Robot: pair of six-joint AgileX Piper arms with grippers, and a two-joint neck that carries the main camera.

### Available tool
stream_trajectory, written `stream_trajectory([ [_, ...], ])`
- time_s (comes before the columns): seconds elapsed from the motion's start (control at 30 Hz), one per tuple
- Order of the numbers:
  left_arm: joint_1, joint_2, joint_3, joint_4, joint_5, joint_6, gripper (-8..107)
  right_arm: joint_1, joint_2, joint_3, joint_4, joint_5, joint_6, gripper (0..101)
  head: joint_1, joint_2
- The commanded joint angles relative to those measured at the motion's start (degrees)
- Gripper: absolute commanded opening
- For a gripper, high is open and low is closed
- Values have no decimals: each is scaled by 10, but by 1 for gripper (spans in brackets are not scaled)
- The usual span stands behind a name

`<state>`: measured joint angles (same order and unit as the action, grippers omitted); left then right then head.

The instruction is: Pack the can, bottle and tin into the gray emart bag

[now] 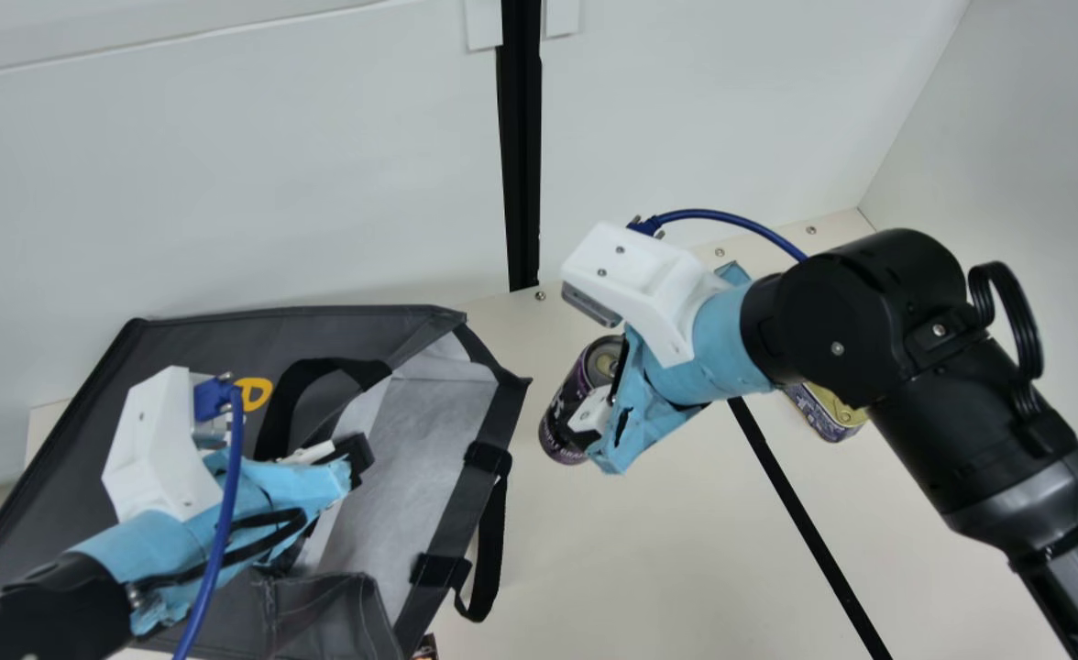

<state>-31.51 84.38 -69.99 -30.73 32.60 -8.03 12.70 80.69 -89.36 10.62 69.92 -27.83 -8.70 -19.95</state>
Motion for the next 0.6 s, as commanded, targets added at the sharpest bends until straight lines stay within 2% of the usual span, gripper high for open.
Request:
stream_trajectory([
  [0.0, 0, 0, 0, 0, 0, 0, 10, 7, -3, 1, 3, 0, 0, 0, -13, 0],
  [0.57, 0, 0, 0, 0, 0, 0, 10, 31, -29, -13, 80, 0, -26, 0, -13, 0],
])
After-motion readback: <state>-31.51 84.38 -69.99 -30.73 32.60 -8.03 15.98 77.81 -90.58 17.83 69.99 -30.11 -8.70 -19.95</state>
